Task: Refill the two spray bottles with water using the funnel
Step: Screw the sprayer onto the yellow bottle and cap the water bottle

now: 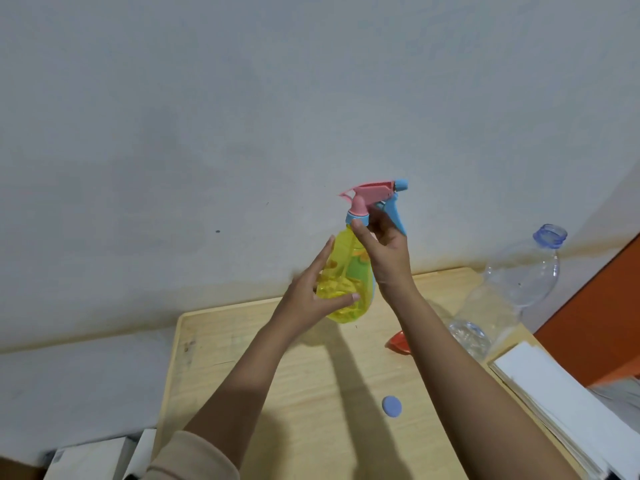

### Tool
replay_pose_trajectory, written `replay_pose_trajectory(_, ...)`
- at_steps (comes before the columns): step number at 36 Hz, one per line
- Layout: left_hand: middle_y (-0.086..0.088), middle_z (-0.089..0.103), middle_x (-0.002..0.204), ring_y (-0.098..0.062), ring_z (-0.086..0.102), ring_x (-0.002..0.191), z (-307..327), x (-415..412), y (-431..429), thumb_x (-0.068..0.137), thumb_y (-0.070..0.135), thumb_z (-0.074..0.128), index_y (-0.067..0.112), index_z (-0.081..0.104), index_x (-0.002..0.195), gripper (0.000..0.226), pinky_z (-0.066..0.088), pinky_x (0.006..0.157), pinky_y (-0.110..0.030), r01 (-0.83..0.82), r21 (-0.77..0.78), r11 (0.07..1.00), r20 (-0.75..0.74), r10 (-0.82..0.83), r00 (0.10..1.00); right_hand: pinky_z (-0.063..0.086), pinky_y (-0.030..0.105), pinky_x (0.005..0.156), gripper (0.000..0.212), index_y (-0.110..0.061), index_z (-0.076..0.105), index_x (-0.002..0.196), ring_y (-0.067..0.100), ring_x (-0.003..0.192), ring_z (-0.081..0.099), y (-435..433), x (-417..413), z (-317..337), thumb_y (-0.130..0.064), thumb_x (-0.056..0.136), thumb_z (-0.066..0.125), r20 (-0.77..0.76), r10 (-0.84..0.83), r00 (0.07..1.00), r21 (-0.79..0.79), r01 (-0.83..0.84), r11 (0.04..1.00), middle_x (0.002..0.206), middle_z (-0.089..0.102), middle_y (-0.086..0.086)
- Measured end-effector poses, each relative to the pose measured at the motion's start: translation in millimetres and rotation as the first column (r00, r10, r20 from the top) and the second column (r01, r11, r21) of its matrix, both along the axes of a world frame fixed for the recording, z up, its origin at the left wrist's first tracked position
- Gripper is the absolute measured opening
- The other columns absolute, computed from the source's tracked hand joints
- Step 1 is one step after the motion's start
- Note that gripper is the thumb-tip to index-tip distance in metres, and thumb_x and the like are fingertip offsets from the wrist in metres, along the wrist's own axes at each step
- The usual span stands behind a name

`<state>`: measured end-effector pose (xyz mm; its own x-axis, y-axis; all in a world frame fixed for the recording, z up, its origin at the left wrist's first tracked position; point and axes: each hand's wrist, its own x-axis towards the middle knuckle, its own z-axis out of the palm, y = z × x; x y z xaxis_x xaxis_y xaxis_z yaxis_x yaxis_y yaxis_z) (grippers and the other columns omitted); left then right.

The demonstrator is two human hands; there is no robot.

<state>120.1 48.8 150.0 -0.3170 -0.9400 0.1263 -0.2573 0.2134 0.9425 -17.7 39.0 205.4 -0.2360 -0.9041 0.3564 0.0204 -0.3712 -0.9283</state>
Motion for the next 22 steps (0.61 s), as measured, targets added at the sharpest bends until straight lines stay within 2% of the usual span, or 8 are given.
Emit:
replay_pose_trajectory(3,0.011,0.049,0.140,-0.010,0.049,0.127,2.6,-5.4,2.1,0.060,0.056,0.079,0.065,0.018,0.136,0.098,0.046,0.102,-0.045,0.005,0.004,1.000,0.026,-0.005,1.000,0.048,0.025,0.075,0.025,-0.015,0.052,0.106,0.013,0.086,0.055,1.4,3.3,-0.7,-0.015,0.086,0.067,-0.043,-0.030,0.999,-0.037,0.029,0.999,0.093,0.056,0.003)
replay_pose_trajectory(5,0.009,0.048,0.141,-0.013,0.048,0.129,3.4,-6.9,1.2,0.056,0.061,0.078,0.065,0.017,0.136,0.100,0.044,0.103,-0.047,0.003,-0.002,1.000,0.041,-0.003,0.999,0.048,0.020,0.080,0.025,-0.011,0.049,0.115,0.009,0.092,0.056,3.6,4.2,0.8,-0.008,0.092,0.058,-0.017,0.015,1.000,-0.047,-0.016,0.999,0.099,0.055,-0.001)
replay_pose_trajectory(9,0.008,0.050,0.139,-0.010,0.050,0.126,7.0,-5.9,-0.3,0.058,0.057,0.076,0.066,0.017,0.135,0.097,0.047,0.101,-0.045,0.003,-0.036,0.999,0.074,-0.001,0.997,0.046,0.017,0.087,0.032,-0.019,0.049,0.128,0.007,0.107,0.059,7.2,0.6,1.1,-0.022,0.096,0.050,-0.001,0.050,0.999,0.011,-0.050,0.999,0.110,0.061,-0.012)
replay_pose_trajectory(12,0.010,0.050,0.138,-0.010,0.050,0.126,8.8,-5.0,-0.1,0.059,0.058,0.075,0.067,0.016,0.135,0.097,0.048,0.100,-0.045,0.006,-0.042,0.999,0.076,-0.003,0.997,0.050,0.022,0.089,0.026,-0.022,0.055,0.120,0.012,0.109,0.061,6.9,-1.2,3.6,-0.018,0.095,0.052,0.025,0.072,0.997,-0.006,-0.072,0.997,0.112,0.065,-0.008)
replay_pose_trajectory(15,0.010,0.051,0.137,-0.011,0.050,0.125,10.6,-5.1,0.5,0.060,0.057,0.076,0.065,0.016,0.136,0.097,0.049,0.098,-0.046,0.017,-0.043,0.999,0.081,-0.013,0.997,0.051,0.028,0.081,0.015,-0.015,0.062,0.103,0.012,0.097,0.065,3.9,-4.4,5.6,-0.010,0.089,0.060,0.076,0.043,0.996,-0.002,-0.043,0.999,0.098,0.071,-0.005)
replay_pose_trajectory(17,0.012,0.054,0.132,-0.010,0.052,0.123,11.5,-5.5,1.2,0.061,0.054,0.077,0.064,0.017,0.137,0.097,0.049,0.099,-0.044,0.021,-0.037,0.999,0.080,-0.018,0.997,0.052,0.032,0.082,0.017,-0.011,0.061,0.099,0.015,0.094,0.067,1.3,-7.6,5.2,-0.010,0.082,0.064,0.089,0.026,0.996,0.002,-0.027,1.000,0.095,0.070,0.003)
replay_pose_trajectory(20,0.021,0.056,0.122,-0.007,0.054,0.118,10.8,-6.1,1.5,0.064,0.047,0.081,0.062,0.020,0.137,0.097,0.049,0.098,-0.042,0.018,-0.027,0.999,0.082,-0.015,0.996,0.050,0.036,0.079,0.023,-0.019,0.058,0.088,0.021,0.086,0.061,0.2,-7.4,7.2,-0.024,0.070,0.071,0.042,-0.044,0.998,0.004,0.044,0.999,0.093,0.067,0.016)
replay_pose_trajectory(22,0.014,0.055,0.130,-0.011,0.053,0.122,11.2,-7.7,2.4,0.062,0.053,0.079,0.065,0.019,0.136,0.096,0.048,0.100,-0.044,0.022,-0.027,0.999,0.103,-0.019,0.995,0.045,0.030,0.072,0.029,-0.020,0.052,0.085,0.015,0.077,0.052,-1.0,-6.7,7.5,-0.022,0.070,0.077,0.022,-0.089,0.996,-0.004,0.089,0.996,0.087,0.060,0.011)
